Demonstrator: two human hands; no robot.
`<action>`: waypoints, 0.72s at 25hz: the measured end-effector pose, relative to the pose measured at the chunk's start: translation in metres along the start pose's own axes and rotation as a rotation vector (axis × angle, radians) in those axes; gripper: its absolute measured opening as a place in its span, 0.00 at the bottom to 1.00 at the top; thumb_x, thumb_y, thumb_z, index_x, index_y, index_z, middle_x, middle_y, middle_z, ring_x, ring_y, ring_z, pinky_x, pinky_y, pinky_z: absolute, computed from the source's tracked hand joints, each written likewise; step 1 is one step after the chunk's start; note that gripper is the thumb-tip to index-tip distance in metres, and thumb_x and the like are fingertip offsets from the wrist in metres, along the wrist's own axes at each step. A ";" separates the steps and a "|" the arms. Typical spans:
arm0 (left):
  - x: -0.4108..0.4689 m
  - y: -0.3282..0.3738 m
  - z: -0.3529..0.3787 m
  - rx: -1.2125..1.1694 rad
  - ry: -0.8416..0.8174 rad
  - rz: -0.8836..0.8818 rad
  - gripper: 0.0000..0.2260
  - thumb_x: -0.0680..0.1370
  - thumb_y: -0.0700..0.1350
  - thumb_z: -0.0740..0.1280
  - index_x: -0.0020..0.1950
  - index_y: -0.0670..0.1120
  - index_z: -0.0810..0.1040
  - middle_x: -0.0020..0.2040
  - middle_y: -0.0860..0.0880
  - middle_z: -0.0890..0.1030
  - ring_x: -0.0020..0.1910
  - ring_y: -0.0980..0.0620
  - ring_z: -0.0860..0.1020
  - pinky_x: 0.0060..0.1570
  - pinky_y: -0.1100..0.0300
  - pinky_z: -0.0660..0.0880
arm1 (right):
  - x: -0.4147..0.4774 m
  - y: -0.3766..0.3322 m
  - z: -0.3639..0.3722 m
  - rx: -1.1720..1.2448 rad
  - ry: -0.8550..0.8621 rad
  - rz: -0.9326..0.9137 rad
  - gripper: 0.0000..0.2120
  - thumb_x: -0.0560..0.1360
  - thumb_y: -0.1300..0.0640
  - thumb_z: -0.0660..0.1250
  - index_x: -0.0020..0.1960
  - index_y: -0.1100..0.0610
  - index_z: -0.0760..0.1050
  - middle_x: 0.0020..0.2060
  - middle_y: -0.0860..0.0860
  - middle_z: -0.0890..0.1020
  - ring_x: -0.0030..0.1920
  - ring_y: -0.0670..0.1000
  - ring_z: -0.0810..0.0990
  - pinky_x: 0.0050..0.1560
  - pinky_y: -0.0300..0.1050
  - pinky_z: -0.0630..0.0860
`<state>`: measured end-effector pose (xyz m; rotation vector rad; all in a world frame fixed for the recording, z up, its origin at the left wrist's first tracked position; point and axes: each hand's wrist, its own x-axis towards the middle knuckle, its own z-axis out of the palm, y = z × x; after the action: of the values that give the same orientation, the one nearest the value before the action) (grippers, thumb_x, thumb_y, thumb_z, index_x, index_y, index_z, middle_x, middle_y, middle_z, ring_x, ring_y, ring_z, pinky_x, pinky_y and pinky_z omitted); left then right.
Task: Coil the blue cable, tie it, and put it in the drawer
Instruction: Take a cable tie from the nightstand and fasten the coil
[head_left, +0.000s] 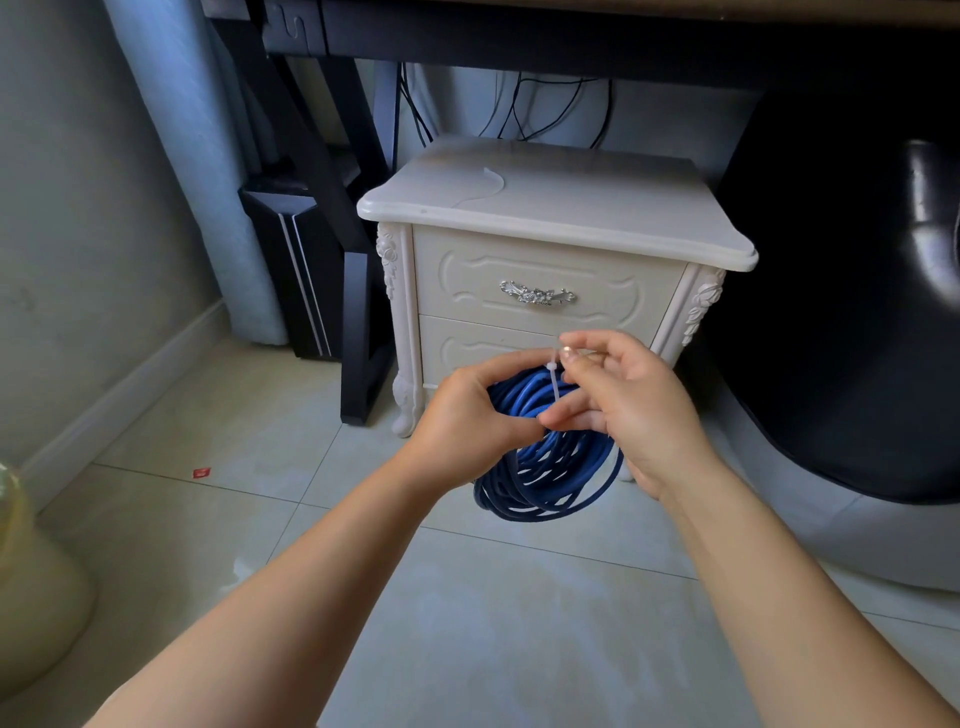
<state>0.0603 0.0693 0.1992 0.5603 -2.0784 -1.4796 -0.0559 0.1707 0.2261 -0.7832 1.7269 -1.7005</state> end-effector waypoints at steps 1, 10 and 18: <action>0.000 0.001 0.000 0.004 -0.005 -0.003 0.27 0.68 0.30 0.72 0.63 0.53 0.80 0.52 0.57 0.85 0.50 0.62 0.82 0.51 0.67 0.77 | 0.000 0.000 0.000 -0.061 -0.002 -0.038 0.05 0.79 0.60 0.65 0.53 0.53 0.78 0.38 0.55 0.81 0.30 0.52 0.83 0.37 0.45 0.82; 0.004 0.005 -0.003 -0.123 0.005 -0.079 0.29 0.69 0.29 0.71 0.57 0.62 0.81 0.47 0.50 0.85 0.41 0.50 0.79 0.46 0.53 0.80 | 0.003 0.010 0.007 -0.105 0.038 -0.308 0.06 0.77 0.62 0.68 0.44 0.54 0.80 0.45 0.49 0.76 0.34 0.47 0.82 0.39 0.43 0.81; 0.015 -0.010 -0.014 -0.504 0.269 -0.236 0.26 0.70 0.28 0.71 0.61 0.53 0.81 0.51 0.48 0.85 0.42 0.51 0.82 0.43 0.58 0.79 | 0.021 0.018 -0.021 -0.291 0.245 0.042 0.45 0.65 0.35 0.73 0.75 0.46 0.57 0.66 0.51 0.74 0.54 0.47 0.75 0.56 0.44 0.72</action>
<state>0.0581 0.0472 0.1965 0.7653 -1.3997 -1.8606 -0.0860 0.1688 0.2087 -0.6771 2.1784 -1.5903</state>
